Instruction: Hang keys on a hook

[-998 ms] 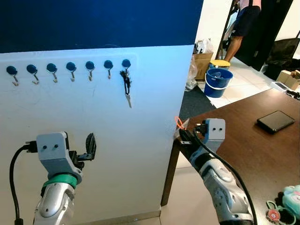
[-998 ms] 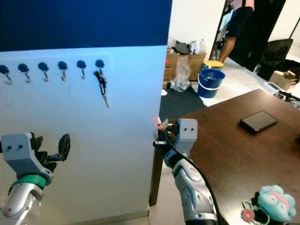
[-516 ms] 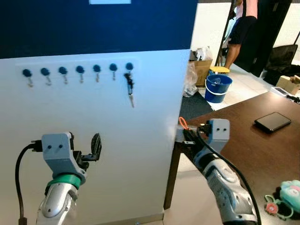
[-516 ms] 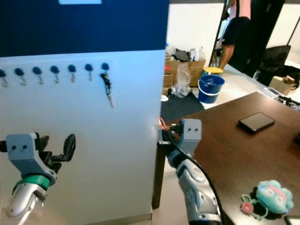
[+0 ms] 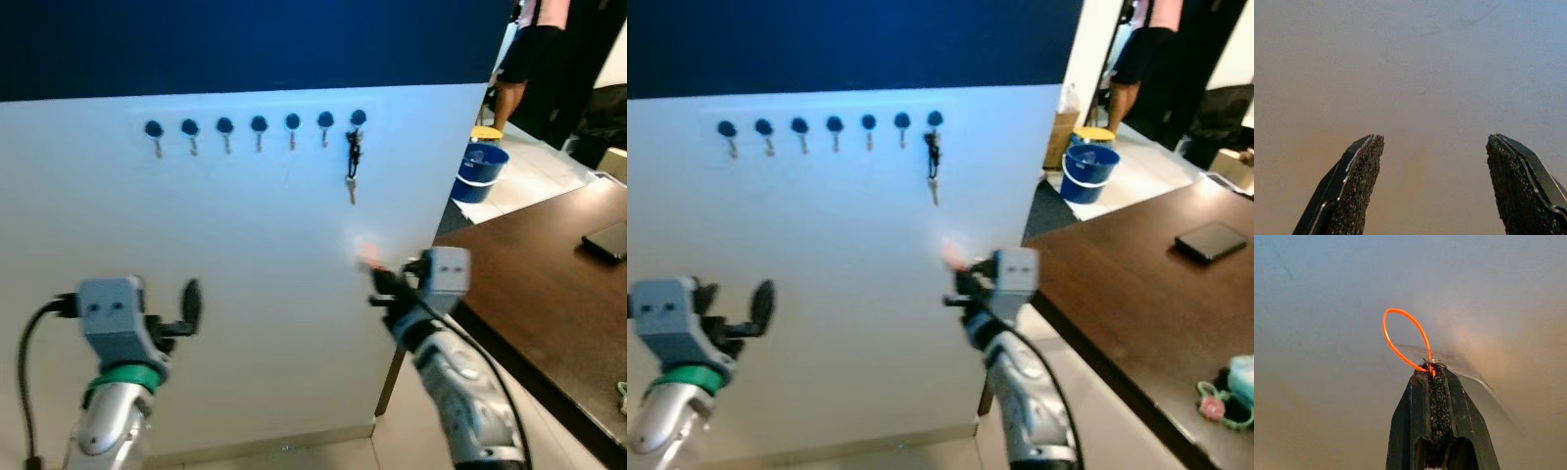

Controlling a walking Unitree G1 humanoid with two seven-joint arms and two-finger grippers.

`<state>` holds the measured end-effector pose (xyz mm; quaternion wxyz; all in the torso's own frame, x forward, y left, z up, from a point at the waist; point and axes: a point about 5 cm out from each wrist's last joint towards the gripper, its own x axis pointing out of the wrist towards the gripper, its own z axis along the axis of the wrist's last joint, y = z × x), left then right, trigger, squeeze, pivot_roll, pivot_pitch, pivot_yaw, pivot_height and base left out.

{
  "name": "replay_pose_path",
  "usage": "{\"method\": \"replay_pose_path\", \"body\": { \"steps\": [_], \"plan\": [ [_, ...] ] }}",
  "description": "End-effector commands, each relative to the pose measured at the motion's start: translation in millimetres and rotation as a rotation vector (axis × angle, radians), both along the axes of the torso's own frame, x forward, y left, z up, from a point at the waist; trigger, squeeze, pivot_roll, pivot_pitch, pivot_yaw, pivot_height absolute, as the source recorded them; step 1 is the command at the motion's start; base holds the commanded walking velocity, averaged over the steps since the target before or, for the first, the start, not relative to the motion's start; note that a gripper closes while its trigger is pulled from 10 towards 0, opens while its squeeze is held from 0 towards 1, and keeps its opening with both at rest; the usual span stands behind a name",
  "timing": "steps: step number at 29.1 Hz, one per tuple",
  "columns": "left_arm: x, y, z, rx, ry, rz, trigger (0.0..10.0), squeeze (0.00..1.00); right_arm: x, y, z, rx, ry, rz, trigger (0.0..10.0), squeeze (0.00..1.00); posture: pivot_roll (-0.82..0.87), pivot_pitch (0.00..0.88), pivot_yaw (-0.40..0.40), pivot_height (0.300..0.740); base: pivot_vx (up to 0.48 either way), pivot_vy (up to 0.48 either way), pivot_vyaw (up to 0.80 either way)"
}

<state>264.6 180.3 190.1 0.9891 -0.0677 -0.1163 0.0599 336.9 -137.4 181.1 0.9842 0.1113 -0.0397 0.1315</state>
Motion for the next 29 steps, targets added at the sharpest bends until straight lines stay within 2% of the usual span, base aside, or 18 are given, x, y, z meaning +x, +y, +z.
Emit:
{"method": "replay_pose_path", "body": {
  "steps": [1, 5, 12, 20, 25, 29],
  "plan": [
    [-2.4, 0.8, 7.4, 0.006, -0.042, -0.002, 10.0, 0.0, -1.4, -2.4, -2.5, 0.02, 0.01, -0.011, 10.0, 0.0, -0.21, 0.047, 0.115, 0.74, 0.0, -0.48, 0.0],
    [-3.2, -0.4, 13.4, 0.016, -0.076, -0.014, 10.0, 0.0, -1.2, -0.7, -2.8, 0.024, 0.01, -0.012, 10.0, 0.0, -0.2, 0.045, 0.118, 0.74, 0.0, -0.48, 0.0],
    [-3.4, -0.5, 13.1, 0.018, -0.077, -0.015, 10.0, 0.0, -0.5, 0.6, -2.4, 0.029, 0.01, -0.012, 10.0, 0.0, -0.2, 0.045, 0.12, 0.74, 0.0, -0.48, 0.0],
    [-3.4, 0.6, 11.9, -0.002, -0.072, -0.015, 10.0, 0.0, -2.5, 1.0, -4.1, 0.034, 0.013, -0.011, 10.0, 0.0, -0.2, 0.045, 0.123, 0.74, 0.0, 0.0, 0.0],
    [-3.0, -1.0, 13.8, 0.025, -0.085, -0.026, 10.0, 0.0, -3.7, 1.2, -5.3, 0.036, 0.015, -0.013, 10.0, 0.0, -0.2, 0.045, 0.123, 0.74, 0.0, 0.0, 0.0],
    [-3.0, -2.5, 14.7, 0.04, -0.09, -0.03, 10.0, 0.0, -4.2, 2.0, -4.8, 0.036, 0.016, -0.011, 10.0, 0.0, -0.2, 0.048, 0.129, 0.74, 0.0, -0.403, 0.0]
  ]
}}
